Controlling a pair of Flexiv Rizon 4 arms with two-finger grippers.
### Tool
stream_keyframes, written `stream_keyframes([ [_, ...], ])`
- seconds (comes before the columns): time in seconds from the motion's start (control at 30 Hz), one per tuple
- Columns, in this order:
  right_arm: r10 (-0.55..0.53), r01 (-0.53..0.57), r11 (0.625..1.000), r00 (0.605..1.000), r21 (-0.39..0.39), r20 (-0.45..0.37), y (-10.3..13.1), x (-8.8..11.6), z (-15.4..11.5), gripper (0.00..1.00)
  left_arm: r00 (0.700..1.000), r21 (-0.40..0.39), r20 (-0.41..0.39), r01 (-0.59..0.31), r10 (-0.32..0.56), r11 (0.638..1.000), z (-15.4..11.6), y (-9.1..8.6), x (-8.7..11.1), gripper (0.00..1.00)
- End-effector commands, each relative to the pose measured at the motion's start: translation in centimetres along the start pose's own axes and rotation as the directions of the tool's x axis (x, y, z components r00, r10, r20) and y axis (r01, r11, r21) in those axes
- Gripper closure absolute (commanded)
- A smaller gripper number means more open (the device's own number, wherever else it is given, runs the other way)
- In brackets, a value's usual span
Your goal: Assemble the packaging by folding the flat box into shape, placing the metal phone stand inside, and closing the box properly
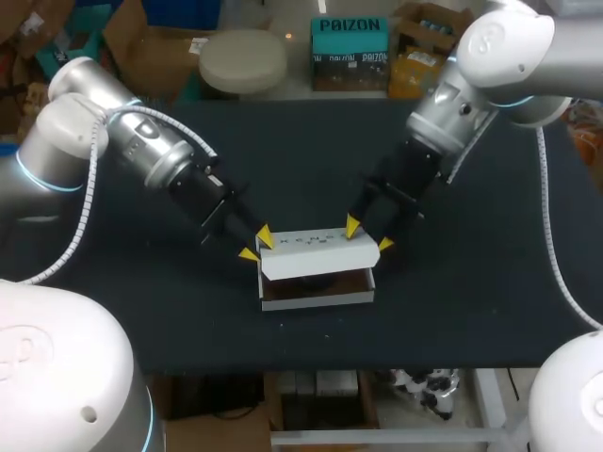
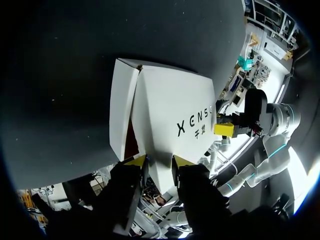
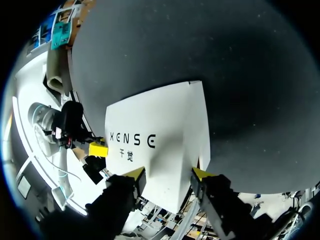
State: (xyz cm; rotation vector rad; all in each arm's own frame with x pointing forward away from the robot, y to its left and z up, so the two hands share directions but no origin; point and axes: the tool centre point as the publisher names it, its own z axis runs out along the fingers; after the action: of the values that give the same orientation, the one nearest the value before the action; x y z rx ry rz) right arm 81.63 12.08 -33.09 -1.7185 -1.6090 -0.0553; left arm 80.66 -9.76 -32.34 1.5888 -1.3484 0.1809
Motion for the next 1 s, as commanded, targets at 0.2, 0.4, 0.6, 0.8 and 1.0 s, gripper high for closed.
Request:
stream_keyframes([
  [0.2, -0.004, 0.004, 1.000, 1.000, 0.005, 0.001, 0.11, -0.01, 0.26, 0.39, 1.000, -0.003, 0.010, -0.008, 0.008, 1.000, 0.46, -0.16, -0.20, 0.67],
  [0.4, -0.004, 0.004, 1.000, 1.000, 0.005, 0.004, 0.13, -0.31, 0.48, 0.38, 1.000, 0.002, 0.014, -0.011, 0.011, 1.000, 0.60, -0.10, -0.57, 0.66],
  [0.6, -0.005, 0.005, 1.000, 1.000, 0.004, 0.007, 0.07, -0.33, 0.47, 0.37, 1.000, 0.008, 0.020, -0.015, 0.015, 1.000, 0.68, 0.06, -0.65, 0.66],
  [0.8, -0.007, 0.007, 1.000, 1.000, 0.005, 0.009, 0.06, -0.32, 0.57, 0.38, 1.000, 0.014, 0.025, -0.019, 0.018, 1.000, 0.65, 0.26, -0.59, 0.65],
  [1.0, -0.006, 0.006, 1.000, 1.000, 0.007, 0.012, 0.20, -0.49, 0.83, 0.39, 0.999, 0.019, 0.030, -0.020, 0.019, 1.000, 0.72, 0.25, -0.77, 0.65],
])
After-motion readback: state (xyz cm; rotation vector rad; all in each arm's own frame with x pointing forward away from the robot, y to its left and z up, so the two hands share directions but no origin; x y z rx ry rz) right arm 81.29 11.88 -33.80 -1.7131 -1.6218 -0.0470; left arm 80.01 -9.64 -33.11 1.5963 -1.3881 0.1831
